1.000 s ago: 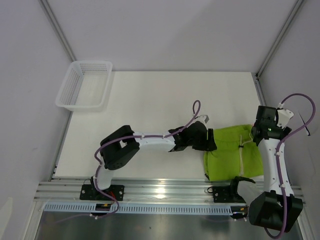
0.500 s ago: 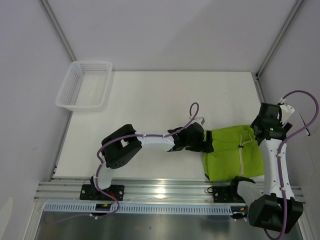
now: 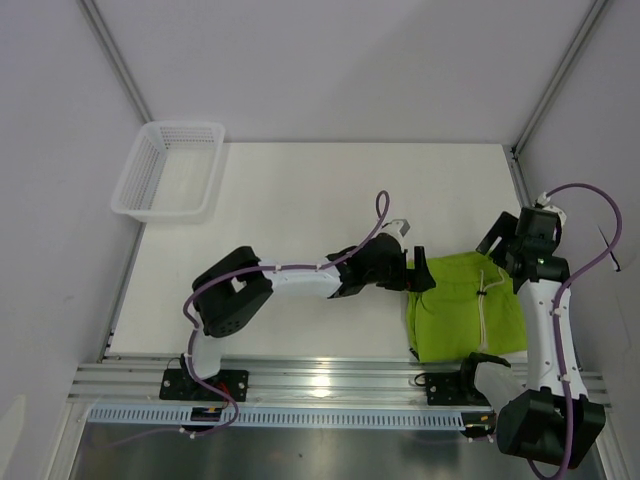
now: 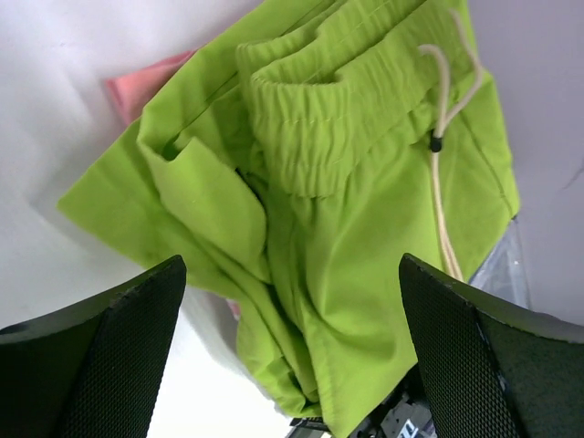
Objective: Fold and stack the shorts
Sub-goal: Neatly place the folded shorts to the corner
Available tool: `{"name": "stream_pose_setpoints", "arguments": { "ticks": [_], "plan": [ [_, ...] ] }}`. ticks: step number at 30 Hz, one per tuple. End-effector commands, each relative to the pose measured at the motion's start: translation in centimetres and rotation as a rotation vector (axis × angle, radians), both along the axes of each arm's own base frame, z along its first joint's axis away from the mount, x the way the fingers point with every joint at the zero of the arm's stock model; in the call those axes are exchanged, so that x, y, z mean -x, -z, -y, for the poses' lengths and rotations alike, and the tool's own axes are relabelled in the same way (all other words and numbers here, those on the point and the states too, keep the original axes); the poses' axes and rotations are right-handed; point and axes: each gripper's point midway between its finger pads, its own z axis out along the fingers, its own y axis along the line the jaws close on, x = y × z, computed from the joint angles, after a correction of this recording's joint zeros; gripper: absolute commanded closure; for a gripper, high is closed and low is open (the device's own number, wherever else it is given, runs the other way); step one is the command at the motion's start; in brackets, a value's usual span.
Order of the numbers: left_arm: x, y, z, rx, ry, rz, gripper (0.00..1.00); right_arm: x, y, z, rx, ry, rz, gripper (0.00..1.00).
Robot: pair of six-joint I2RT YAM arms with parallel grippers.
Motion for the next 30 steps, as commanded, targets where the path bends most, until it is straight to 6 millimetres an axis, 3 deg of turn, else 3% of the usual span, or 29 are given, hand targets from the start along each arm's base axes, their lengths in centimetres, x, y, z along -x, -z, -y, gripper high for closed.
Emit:
{"name": "stream_pose_setpoints", "arguments": {
  "ticks": [1, 6, 10, 11, 12, 17, 30],
  "plan": [
    [-0.8, -1.7, 1.3, 0.082, 0.013, 0.017, 0.01, -0.7, 0.3, -0.8, -0.023, -0.057, 0.036, 0.17],
    [-1.0, -0.2, 1.2, 0.040, -0.003, -0.004, 0.01, -0.9, 0.7, -1.1, -0.035, -0.074, 0.036, 0.17],
    [-1.1, 0.1, -0.3, 0.001, -0.062, -0.016, 0.01, -1.1, 0.4, -1.2, -0.037, -0.077, 0.053, 0.16],
    [-0.7, 0.9, -1.0, -0.016, -0.063, -0.030, 0.01, -1.2, 0.3, -1.2, -0.037, -0.079, 0.054, 0.16],
    [-0.6, 0.2, -1.0, 0.003, -0.068, -0.032, 0.01, -1.2, 0.3, -1.3, -0.039, -0.080, 0.058, 0.16],
    [-0.7, 1.2, -2.1, -0.055, -0.117, -0.063, 0.01, -1.2, 0.1, -1.2, -0.035, -0.077, 0.065, 0.16],
    [-2.4, 0.3, 1.7, 0.122, -0.087, 0.020, 0.01, -1.2, 0.2, -1.4, -0.039, -0.087, 0.066, 0.16]
  ]
}}
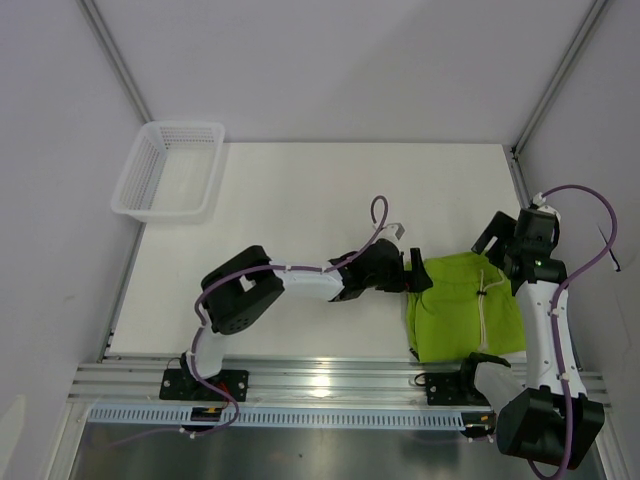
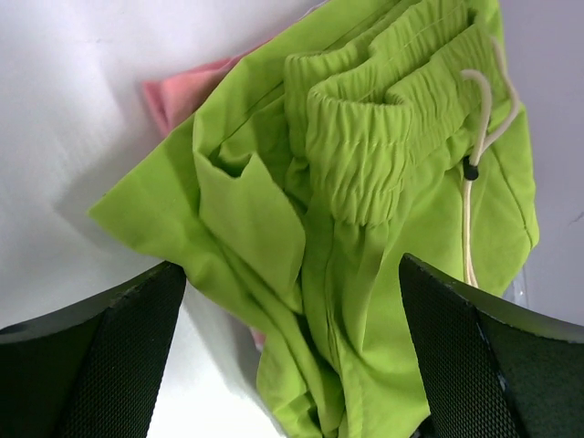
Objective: Fold and stack the shorts
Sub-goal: Neatly place the folded shorts to the corner
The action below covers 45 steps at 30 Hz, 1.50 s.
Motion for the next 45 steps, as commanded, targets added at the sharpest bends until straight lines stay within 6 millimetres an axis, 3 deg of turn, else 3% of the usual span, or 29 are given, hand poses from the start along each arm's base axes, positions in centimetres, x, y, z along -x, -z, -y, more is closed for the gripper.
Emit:
{"name": "stream_pose_setpoints", "arguments": {
  "ticks": [1, 5, 8, 9, 10, 12, 15, 18, 20, 22, 23, 28, 30, 31, 32, 34, 36, 38, 39, 41, 42, 45],
  "plan": [
    [-1.7, -2.1, 2.0, 0.114, -0.019, 0.059, 0.01, -0.4, -0.8, 0.1, 0.017, -0.015, 0.038, 0.16],
    [-1.4, -0.7, 2.9, 0.109, 0.013, 0.039, 0.07, -0.4, -1.0, 0.1, 0.019, -0.018, 0.042, 0.16],
    [-1.8, -0.6, 3.0, 0.121, 0.012, 0.057, 0.23, -0.5, -0.9, 0.1, 0.016, -0.019, 0.043, 0.16],
    [-2.2, -2.0, 3.6, 0.145, 0.012, 0.082, 0.35, -0.5, -0.9, 0.0, 0.014, -0.022, 0.043, 0.16],
    [-2.1, -0.8, 2.9, 0.113, 0.009, 0.088, 0.40, -0.5, -0.9, 0.0, 0.013, -0.023, 0.043, 0.16],
    [-2.8, -1.4, 2.8, 0.113, -0.013, 0.128, 0.61, -0.4, -0.9, 0.0, 0.012, -0.022, 0.044, 0.16],
    [-3.5, -1.6, 2.2, 0.105, -0.037, 0.185, 0.75, -0.5, -0.7, -0.2, 0.007, -0.028, 0.045, 0.16],
    [-4.1, -2.1, 2.1, 0.121, -0.055, 0.229, 0.76, -0.5, -0.1, -0.4, -0.003, -0.034, 0.039, 0.15],
    [-4.2, -1.8, 2.3, 0.119, -0.046, 0.244, 0.74, -0.6, 0.2, -0.6, -0.016, -0.042, 0.037, 0.15],
    [-4.2, -1.5, 2.8, 0.110, -0.028, 0.248, 0.51, -0.6, 0.9, -0.6, -0.026, -0.036, 0.023, 0.15],
    [-4.2, -1.3, 2.9, 0.094, -0.020, 0.237, 0.32, -0.8, 0.9, -1.2, -0.046, -0.058, 0.025, 0.15],
    [-4.1, -0.6, 1.6, 0.048, -0.048, 0.214, 0.02, -1.1, 0.8, -1.5, -0.067, -0.067, 0.038, 0.15],
    [-4.4, -2.1, 1.0, 0.069, -0.056, 0.220, 0.01, -1.2, 0.5, -1.7, -0.075, -0.072, 0.050, 0.15],
    [-4.5, -1.6, -0.1, 0.055, -0.058, 0.205, 0.01, -1.4, 0.2, -1.8, -0.083, -0.076, 0.063, 0.15],
    [-4.6, -3.4, -0.4, 0.083, -0.060, 0.220, 0.01, -1.5, 0.1, -2.0, -0.086, -0.082, 0.071, 0.15],
    [-5.0, -3.4, -2.4, 0.064, -0.075, 0.224, 0.01, -1.8, -0.5, -2.5, -0.101, -0.107, 0.102, 0.12],
    [-5.1, -6.0, -4.0, 0.081, -0.088, 0.259, 0.01, -2.0, -1.3, -2.8, -0.106, -0.122, 0.137, 0.07],
    [-5.4, -6.3, -6.4, 0.035, -0.126, 0.271, 0.01, -2.5, -2.5, -3.6, -0.109, -0.163, 0.192, 0.02],
    [-5.5, -8.9, -7.3, 0.052, -0.142, 0.313, 0.01, -2.5, -3.5, -3.8, -0.100, -0.175, 0.229, 0.01],
    [-5.6, -9.4, -9.7, 0.001, -0.173, 0.332, 0.01, -2.9, -5.2, -4.7, -0.069, -0.215, 0.291, 0.00],
    [-5.5, -11.8, -10.9, 0.016, -0.189, 0.371, 0.01, -2.8, -6.4, -5.1, -0.054, -0.231, 0.331, 0.01],
    [-5.8, -12.4, -15.1, -0.040, -0.242, 0.373, 0.01, -3.1, -8.6, -6.9, -0.022, -0.284, 0.402, 0.00]
  ]
}}
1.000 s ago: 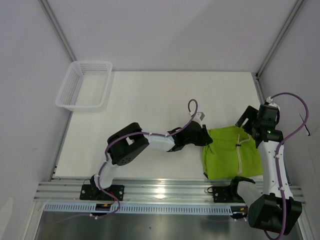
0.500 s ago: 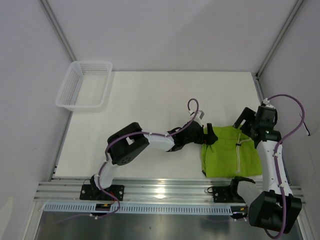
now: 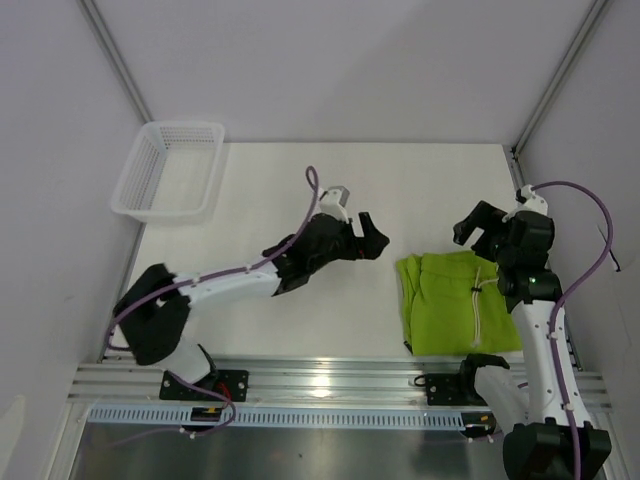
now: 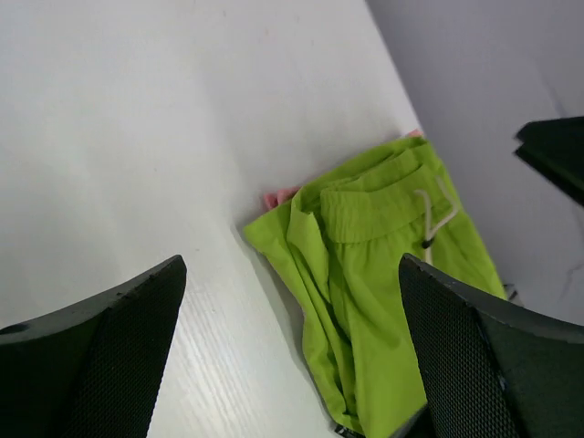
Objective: Fold and stack the shorts
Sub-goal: Neatly place the folded shorts to the corner
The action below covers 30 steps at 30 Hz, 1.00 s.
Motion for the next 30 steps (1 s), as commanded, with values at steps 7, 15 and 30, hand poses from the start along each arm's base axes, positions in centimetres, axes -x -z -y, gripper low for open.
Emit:
{"name": "stream_pose_setpoints", "arguments": {
  "ticks": [7, 15, 30],
  "plan": [
    [1.5, -2.2, -15.8, -0.168, -0.278, 0.091, 0.01, -1.6, -5.7, -8.1, 0.039, -0.238, 0.282, 0.00],
    [6.0, -3.0, -26.0, -0.186, -0.488, 0.193, 0.01, -0.4, -4.3, -15.4, 0.130, -0.386, 0.398, 0.01],
    [8.3, 2.4, -28.3, -0.218, -0.474, 0.183, 0.01, 2.4, 2.4, -16.6, 0.156, -0.361, 0.444, 0.01]
  ]
}}
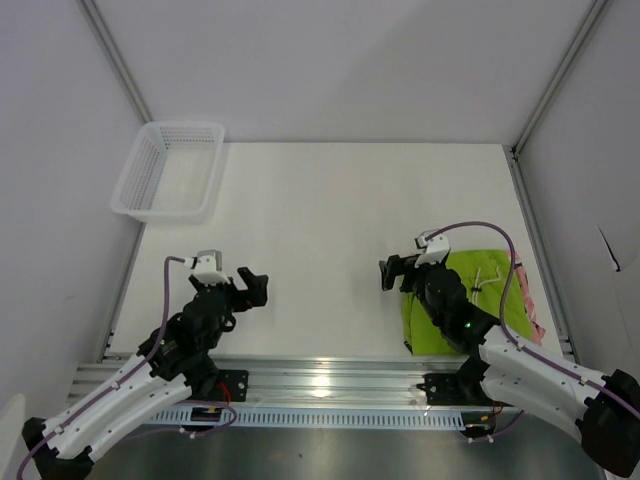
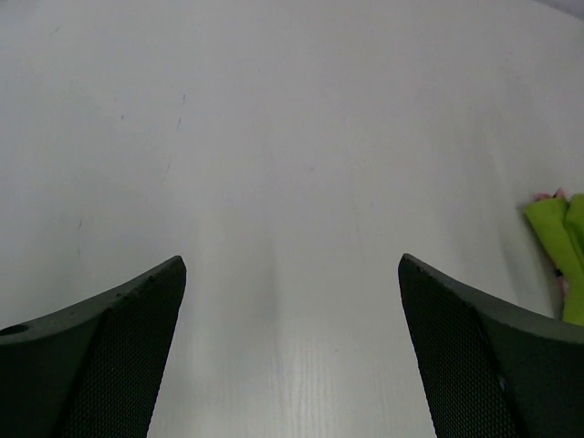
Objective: Fold and stack the shorts
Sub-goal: Neatly place the folded shorts to the corner
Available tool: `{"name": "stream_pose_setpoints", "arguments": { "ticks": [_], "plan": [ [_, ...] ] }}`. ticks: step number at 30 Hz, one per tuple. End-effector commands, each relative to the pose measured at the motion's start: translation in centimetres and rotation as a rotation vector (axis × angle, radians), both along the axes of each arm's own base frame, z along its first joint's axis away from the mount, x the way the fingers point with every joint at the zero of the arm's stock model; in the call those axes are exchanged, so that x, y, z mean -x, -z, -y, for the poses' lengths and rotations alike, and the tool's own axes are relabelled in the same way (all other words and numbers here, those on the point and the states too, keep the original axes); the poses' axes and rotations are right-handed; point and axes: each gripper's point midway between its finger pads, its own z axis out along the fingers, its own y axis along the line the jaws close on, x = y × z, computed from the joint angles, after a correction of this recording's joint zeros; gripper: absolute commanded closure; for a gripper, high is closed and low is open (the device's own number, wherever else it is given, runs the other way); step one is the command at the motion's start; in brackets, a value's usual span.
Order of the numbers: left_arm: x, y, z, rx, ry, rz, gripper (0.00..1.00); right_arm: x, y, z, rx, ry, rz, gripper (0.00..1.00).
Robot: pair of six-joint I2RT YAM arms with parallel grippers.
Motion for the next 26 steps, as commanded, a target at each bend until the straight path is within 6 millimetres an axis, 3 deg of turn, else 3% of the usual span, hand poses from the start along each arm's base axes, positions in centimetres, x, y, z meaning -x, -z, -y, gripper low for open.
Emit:
{"name": "stream_pose_setpoints", "arguments": {
  "ticks": [1, 8, 26],
  "plan": [
    [-0.14, 0.47, 0.31, -0.033, 0.020, -0.009, 0.01, -1.11, -3.06, 0.17, -0.073, 0.041, 0.123, 0.01],
    [-0.33, 1.28, 0.03, -0.046, -0.008, -0.030, 0.01, -1.80, -2.51, -0.20, -0.071, 0.052, 0.108, 0.01],
    [-0.36, 1.16, -0.14, -0.036, -0.018, -0.018, 0.01, -1.72, -2.74, 0.23, -0.079, 0.065, 0.112, 0.00]
  ]
}}
